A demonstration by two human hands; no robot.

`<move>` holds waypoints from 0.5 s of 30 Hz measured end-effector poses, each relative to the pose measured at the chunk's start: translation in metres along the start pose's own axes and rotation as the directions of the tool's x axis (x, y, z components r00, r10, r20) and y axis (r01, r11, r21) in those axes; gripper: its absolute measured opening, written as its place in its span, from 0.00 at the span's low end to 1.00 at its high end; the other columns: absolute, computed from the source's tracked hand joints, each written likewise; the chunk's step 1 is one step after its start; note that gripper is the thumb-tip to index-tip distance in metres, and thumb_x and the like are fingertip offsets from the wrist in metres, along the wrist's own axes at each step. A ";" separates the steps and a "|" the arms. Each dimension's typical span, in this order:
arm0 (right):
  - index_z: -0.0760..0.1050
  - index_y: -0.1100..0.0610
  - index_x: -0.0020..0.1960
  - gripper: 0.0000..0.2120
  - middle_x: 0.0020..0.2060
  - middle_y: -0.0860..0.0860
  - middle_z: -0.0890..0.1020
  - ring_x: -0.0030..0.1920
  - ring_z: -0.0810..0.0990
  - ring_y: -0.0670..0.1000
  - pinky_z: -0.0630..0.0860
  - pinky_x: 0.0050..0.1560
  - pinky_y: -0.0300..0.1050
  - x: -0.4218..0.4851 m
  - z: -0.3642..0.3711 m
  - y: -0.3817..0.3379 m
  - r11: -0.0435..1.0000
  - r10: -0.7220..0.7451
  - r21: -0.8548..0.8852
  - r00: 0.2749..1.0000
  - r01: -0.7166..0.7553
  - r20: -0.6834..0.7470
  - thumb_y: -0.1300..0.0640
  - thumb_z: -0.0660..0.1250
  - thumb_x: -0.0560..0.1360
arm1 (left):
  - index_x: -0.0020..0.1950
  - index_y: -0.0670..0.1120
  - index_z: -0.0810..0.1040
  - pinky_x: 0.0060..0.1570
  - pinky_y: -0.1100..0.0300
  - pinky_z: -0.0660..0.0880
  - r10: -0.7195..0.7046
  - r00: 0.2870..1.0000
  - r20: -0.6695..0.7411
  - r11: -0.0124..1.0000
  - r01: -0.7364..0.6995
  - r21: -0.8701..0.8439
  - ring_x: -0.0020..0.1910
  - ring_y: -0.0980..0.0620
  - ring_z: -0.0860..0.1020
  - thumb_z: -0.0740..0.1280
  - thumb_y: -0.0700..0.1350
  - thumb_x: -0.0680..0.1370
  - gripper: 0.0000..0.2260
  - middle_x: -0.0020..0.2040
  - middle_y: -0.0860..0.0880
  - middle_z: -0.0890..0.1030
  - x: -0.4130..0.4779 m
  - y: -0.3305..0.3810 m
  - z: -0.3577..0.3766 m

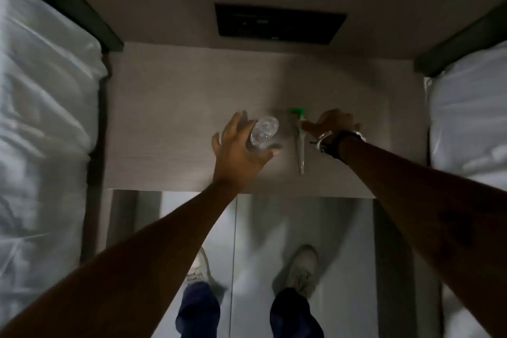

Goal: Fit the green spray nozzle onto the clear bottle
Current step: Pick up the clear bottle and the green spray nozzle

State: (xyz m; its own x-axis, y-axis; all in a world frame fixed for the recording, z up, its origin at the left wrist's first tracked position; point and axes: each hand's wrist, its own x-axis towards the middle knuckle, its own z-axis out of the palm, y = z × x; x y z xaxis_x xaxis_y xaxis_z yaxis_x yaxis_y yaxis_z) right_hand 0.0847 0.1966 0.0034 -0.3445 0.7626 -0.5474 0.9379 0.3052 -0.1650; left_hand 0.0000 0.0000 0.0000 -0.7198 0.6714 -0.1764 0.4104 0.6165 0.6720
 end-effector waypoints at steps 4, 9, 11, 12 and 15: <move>0.70 0.55 0.35 0.18 0.39 0.53 0.80 0.52 0.77 0.60 0.60 0.71 0.61 0.017 0.012 -0.014 0.999 0.052 0.017 0.999 -0.052 -0.015 0.41 0.70 0.66 | 0.59 0.52 0.75 0.71 0.40 0.52 -0.027 0.996 -0.083 0.997 0.020 -0.080 0.72 0.51 0.64 0.72 0.62 0.66 0.26 0.74 0.48 0.65 0.014 -0.001 0.012; 0.72 0.54 0.42 0.11 0.43 0.54 0.78 0.58 0.75 0.60 0.56 0.70 0.60 0.026 0.016 -0.016 0.998 0.049 -0.038 0.998 -0.051 -0.044 0.49 0.70 0.69 | 0.58 0.51 0.77 0.70 0.36 0.53 -0.007 0.993 -0.121 0.995 -0.006 -0.102 0.71 0.49 0.66 0.71 0.60 0.67 0.23 0.74 0.47 0.65 0.012 -0.008 0.018; 0.75 0.55 0.45 0.13 0.47 0.55 0.80 0.59 0.75 0.60 0.57 0.69 0.61 0.031 0.017 -0.017 0.997 0.069 -0.034 0.996 -0.071 -0.050 0.47 0.70 0.68 | 0.58 0.51 0.76 0.71 0.38 0.51 0.002 0.993 -0.120 0.994 -0.015 -0.106 0.72 0.50 0.64 0.71 0.61 0.66 0.24 0.75 0.47 0.63 0.013 -0.006 0.015; 0.76 0.56 0.47 0.14 0.48 0.56 0.81 0.59 0.74 0.60 0.57 0.69 0.61 0.032 0.016 -0.017 0.996 0.082 -0.035 0.996 -0.084 -0.047 0.46 0.70 0.68 | 0.59 0.52 0.76 0.71 0.39 0.50 0.015 0.993 -0.114 0.995 -0.026 -0.099 0.73 0.50 0.63 0.71 0.61 0.66 0.24 0.75 0.48 0.63 0.012 -0.005 0.015; 0.76 0.56 0.47 0.16 0.49 0.56 0.81 0.60 0.73 0.61 0.58 0.67 0.61 0.037 0.012 -0.016 0.996 0.087 -0.007 0.996 -0.087 -0.035 0.45 0.71 0.67 | 0.58 0.52 0.76 0.71 0.41 0.48 0.021 0.994 -0.108 0.995 -0.032 -0.095 0.73 0.52 0.62 0.72 0.61 0.66 0.24 0.75 0.49 0.61 0.015 -0.004 0.016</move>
State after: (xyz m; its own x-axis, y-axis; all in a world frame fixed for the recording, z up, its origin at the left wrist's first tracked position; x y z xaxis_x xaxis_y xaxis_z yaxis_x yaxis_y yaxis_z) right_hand 0.0573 0.2130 -0.0246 -0.2628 0.8056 -0.5310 0.9640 0.2417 -0.1104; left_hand -0.0032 0.0139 -0.0168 -0.7669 0.6363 -0.0836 0.3780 0.5531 0.7424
